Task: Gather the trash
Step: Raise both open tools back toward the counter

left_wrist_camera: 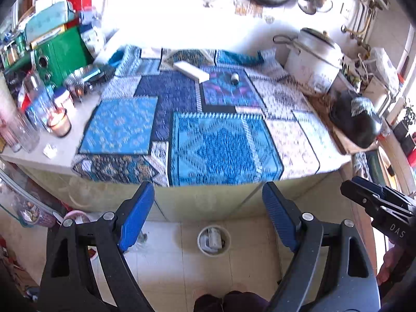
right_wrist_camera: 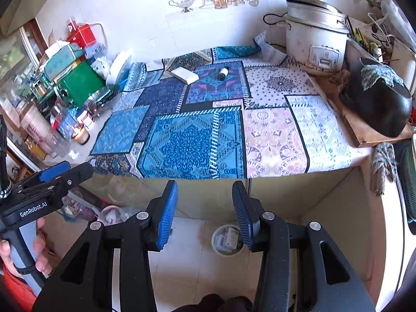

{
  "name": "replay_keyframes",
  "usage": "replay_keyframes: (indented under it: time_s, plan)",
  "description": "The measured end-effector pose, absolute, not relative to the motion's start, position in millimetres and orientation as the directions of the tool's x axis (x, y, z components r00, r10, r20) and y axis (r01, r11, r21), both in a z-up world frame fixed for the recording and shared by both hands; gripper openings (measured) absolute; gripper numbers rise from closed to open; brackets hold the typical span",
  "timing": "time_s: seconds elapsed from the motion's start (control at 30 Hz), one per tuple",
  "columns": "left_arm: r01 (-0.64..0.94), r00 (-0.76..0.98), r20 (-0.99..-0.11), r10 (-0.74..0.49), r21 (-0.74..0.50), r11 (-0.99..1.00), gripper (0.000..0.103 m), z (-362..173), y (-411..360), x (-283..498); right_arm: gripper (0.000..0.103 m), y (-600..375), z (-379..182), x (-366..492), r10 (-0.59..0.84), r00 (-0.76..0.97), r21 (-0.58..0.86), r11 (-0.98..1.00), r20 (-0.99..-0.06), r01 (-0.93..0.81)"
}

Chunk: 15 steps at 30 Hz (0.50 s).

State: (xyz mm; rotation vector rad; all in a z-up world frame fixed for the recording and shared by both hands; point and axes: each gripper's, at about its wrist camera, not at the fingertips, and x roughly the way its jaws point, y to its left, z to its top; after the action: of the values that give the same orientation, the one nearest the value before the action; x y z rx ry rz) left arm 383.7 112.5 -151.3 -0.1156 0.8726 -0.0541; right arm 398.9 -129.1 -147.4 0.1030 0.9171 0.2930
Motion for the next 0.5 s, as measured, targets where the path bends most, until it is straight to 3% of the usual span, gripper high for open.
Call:
replay_keyframes:
  time_s: [0.5]
  plan:
    - [-0.083, 0.74, -0.673, -0.01, -0.106, 0.991, 0.085, -90.9, 102.7, 495.0, 0.041, -148.1, -95.5, 509.1, 0.345, 0.662, 0.204, 0.937, -0.666, -0.283]
